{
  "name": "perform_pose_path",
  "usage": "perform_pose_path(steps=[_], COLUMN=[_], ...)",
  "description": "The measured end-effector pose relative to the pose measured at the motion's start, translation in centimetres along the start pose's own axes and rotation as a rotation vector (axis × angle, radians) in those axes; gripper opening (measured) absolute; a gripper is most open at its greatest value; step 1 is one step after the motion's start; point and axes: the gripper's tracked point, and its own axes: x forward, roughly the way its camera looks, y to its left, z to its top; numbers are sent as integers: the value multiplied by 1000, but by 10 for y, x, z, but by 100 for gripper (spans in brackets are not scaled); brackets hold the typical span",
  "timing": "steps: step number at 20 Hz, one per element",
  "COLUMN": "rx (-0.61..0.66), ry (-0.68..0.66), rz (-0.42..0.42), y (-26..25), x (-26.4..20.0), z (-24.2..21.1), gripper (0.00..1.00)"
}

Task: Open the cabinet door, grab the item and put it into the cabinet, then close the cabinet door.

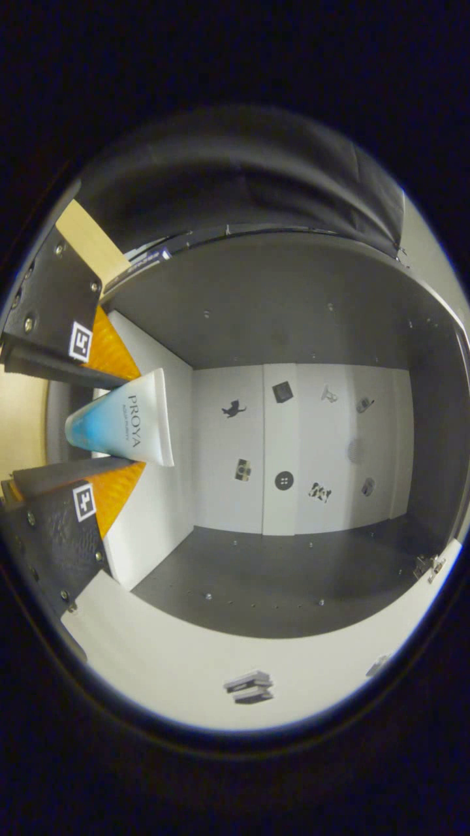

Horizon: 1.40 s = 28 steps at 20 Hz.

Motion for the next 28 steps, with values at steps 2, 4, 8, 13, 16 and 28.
perform_pose_path(steps=[2,4,8,13,16,28], rx=[-4,28,29,55,58,83], ry=[-7,9,29,22,10,-54], rz=[-24,-23,-43,-42,-20,-39], y=[-8,-12,-20,-24,-20,-25], x=[23,44,65,71,72,37], z=[8,6,-3,-2,0,23], gripper=[53,53,53,53,61,98])
